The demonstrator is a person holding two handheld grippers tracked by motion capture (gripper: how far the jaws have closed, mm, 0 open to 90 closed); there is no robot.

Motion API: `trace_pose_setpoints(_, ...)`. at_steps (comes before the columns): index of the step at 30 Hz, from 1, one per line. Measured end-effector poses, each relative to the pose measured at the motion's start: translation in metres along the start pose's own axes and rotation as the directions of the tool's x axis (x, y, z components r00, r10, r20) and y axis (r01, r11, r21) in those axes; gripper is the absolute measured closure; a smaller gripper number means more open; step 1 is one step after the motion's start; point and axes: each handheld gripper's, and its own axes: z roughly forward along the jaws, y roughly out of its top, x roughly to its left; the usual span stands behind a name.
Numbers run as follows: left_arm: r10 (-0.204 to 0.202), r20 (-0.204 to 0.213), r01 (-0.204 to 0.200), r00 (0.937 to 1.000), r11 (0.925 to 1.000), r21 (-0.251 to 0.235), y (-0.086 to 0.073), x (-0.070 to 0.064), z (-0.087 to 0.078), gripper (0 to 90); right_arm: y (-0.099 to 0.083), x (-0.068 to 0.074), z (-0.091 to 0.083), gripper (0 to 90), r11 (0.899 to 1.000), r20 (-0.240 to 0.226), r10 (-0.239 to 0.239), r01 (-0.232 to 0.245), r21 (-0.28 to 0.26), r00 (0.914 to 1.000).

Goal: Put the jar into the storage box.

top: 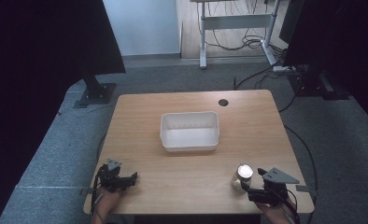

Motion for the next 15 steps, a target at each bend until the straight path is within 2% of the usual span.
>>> trace_pose_setpoints(15, -0.001, -0.001, 0.001, 1.0000, 1.0000, 0.000, 0.000, 0.000, 0.000, 0.0, 0.012, 0.005, 0.002, 21.1, 0.999, -0.014, -0.008, 0.007, -0.045, 0.9999)
